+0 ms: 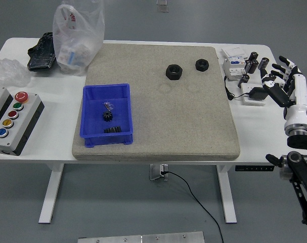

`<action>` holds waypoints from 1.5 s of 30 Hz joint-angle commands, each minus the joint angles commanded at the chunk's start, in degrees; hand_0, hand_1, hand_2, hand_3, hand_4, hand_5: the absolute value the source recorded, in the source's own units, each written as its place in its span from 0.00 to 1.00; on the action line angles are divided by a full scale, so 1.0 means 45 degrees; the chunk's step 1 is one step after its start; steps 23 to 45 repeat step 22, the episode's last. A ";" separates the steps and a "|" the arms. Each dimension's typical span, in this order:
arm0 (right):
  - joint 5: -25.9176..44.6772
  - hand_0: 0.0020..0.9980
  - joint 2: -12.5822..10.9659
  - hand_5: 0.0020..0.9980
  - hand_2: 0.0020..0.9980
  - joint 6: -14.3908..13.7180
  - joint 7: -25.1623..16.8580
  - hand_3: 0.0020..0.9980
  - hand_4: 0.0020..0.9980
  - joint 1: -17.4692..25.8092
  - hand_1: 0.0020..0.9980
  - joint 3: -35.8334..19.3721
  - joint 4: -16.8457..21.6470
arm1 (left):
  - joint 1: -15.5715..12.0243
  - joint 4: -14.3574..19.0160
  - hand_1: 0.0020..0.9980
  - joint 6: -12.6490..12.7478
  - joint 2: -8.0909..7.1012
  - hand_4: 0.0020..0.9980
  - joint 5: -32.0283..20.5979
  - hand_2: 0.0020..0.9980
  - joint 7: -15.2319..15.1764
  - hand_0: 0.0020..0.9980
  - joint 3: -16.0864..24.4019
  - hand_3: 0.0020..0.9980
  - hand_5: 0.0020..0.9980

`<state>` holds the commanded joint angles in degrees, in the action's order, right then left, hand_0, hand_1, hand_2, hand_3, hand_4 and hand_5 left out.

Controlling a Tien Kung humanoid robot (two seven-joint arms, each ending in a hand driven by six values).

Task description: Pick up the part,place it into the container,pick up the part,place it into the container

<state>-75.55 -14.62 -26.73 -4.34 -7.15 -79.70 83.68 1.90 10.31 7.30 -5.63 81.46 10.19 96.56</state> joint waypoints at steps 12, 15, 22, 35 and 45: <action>-0.0443 0.51 0.0041 0.34 0.75 -0.0073 0.0212 0.82 0.75 0.0103 0.73 -0.0264 0.0229 | -0.0024 0.0000 0.55 0.0001 0.0055 0.64 -0.0232 0.56 0.0043 0.72 -0.0098 0.62 0.51; -0.1571 0.51 -0.0033 0.34 0.75 0.0057 0.0926 0.82 0.75 0.0072 0.73 -0.0359 0.0743 | -0.0050 0.0000 0.55 0.0031 0.0071 0.64 -0.0280 0.56 0.0074 0.72 -0.0085 0.62 0.51; -0.3889 0.52 -0.0136 0.34 0.75 0.0275 0.1533 0.83 0.75 -0.0085 0.73 -0.0363 0.1215 | -0.0031 0.0000 0.54 0.0080 0.0061 0.65 -0.0335 0.56 0.0034 0.72 -0.0005 0.62 0.50; -0.3889 0.52 -0.0136 0.34 0.75 0.0275 0.1533 0.83 0.75 -0.0085 0.73 -0.0363 0.1215 | -0.0031 0.0000 0.54 0.0080 0.0061 0.65 -0.0335 0.56 0.0034 0.72 -0.0005 0.62 0.50; -0.3889 0.52 -0.0136 0.34 0.75 0.0275 0.1533 0.83 0.75 -0.0085 0.73 -0.0363 0.1215 | -0.0031 0.0000 0.54 0.0080 0.0061 0.65 -0.0335 0.56 0.0034 0.72 -0.0005 0.62 0.50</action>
